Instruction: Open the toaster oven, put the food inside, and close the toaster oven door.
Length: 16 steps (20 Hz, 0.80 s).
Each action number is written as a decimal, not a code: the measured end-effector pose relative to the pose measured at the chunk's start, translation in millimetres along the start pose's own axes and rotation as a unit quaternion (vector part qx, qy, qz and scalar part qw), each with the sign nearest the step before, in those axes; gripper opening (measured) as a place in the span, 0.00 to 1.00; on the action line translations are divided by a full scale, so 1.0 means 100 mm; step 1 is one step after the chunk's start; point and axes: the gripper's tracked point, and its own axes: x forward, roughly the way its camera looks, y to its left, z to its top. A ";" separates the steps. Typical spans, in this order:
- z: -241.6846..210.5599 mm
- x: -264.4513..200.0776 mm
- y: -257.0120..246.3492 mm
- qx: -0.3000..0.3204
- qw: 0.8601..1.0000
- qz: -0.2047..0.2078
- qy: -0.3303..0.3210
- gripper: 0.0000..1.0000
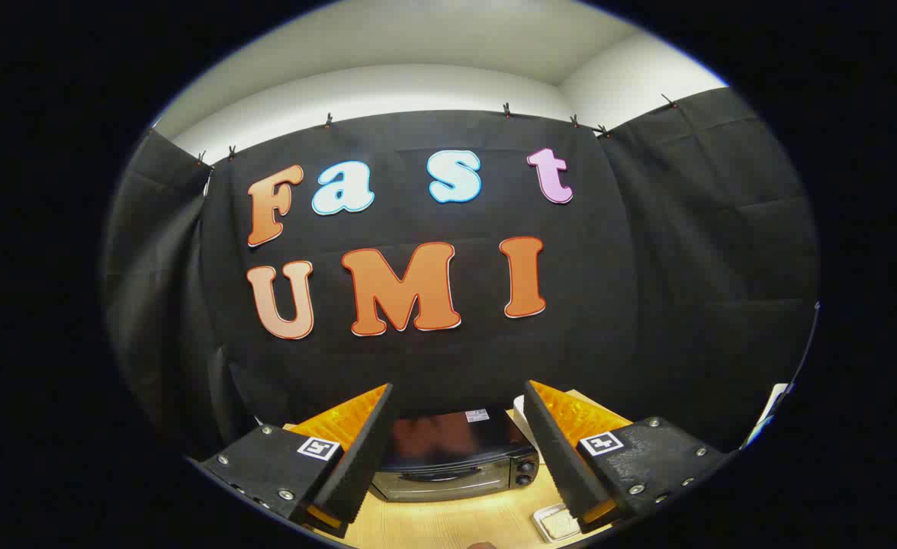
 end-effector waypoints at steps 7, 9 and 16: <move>-0.13 0.03 0.20 0.013 0.999 0.030 0.029 0.98; -0.15 0.03 0.21 0.012 0.999 0.032 0.032 0.98; -0.19 0.02 0.11 -0.003 0.999 0.020 0.031 0.98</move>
